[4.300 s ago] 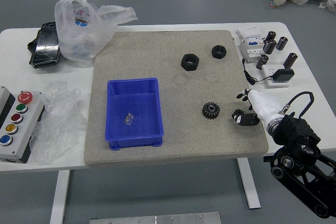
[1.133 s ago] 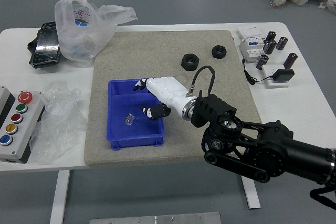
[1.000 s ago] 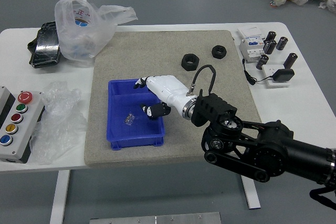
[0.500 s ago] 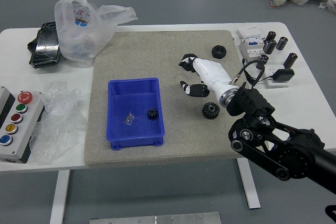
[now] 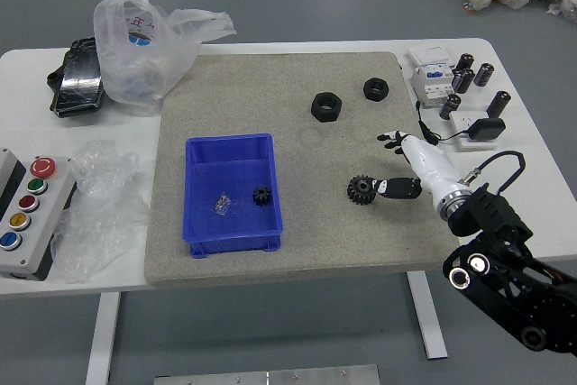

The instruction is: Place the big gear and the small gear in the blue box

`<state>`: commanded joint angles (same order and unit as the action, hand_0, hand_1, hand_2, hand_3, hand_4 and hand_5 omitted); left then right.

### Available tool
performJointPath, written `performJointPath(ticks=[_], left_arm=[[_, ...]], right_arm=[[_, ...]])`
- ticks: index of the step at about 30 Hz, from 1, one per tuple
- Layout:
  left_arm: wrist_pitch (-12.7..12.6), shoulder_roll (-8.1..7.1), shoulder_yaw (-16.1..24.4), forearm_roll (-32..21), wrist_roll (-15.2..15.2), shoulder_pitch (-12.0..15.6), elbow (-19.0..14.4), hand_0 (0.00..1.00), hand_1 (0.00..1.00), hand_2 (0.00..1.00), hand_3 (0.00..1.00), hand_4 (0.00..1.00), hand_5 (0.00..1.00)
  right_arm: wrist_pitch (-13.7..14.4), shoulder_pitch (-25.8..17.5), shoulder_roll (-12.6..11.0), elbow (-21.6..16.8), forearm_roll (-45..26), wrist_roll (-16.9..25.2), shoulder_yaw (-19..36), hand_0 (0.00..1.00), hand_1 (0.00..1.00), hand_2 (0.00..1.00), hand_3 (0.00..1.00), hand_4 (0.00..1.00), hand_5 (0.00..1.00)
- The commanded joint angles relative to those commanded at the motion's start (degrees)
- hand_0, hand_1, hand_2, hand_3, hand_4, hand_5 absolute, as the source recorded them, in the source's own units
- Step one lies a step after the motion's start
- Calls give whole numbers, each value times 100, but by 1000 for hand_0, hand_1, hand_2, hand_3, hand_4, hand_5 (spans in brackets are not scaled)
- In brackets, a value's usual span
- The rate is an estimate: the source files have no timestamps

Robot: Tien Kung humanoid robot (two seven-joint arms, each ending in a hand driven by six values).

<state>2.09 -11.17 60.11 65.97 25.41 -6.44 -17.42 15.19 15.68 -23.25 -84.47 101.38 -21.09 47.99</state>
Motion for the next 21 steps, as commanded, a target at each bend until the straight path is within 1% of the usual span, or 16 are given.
performJointPath(ticks=[3,7,11,15,21], left_arm=[[10,-10,22,40,1,-9,2,745,705,690,790,764,502],[13,-14,-7,35,-21,-32,5,745,704,690,790,765,502],[9,-10,-12,29,-25,-31,4,745,704,690,790,765,502],[5,1,5,32,-14,-14,1,745,704,688,789,764,502],[0,14,11,20,-8,2,-1,745,704,690,790,764,501]], right_arm=[[85,-252,-69,-72,-365,357,-116,733,768,802,827,839,208],[150,-346,-54,-30,-524,544,-252,725,763,796,821,851,203],[152,-290,-15,51,-383,522,-362,725,763,796,821,851,203],[113,-200,52,149,-14,409,-357,727,764,794,822,849,194],[105,-136,72,156,203,355,-357,728,762,786,813,852,192]])
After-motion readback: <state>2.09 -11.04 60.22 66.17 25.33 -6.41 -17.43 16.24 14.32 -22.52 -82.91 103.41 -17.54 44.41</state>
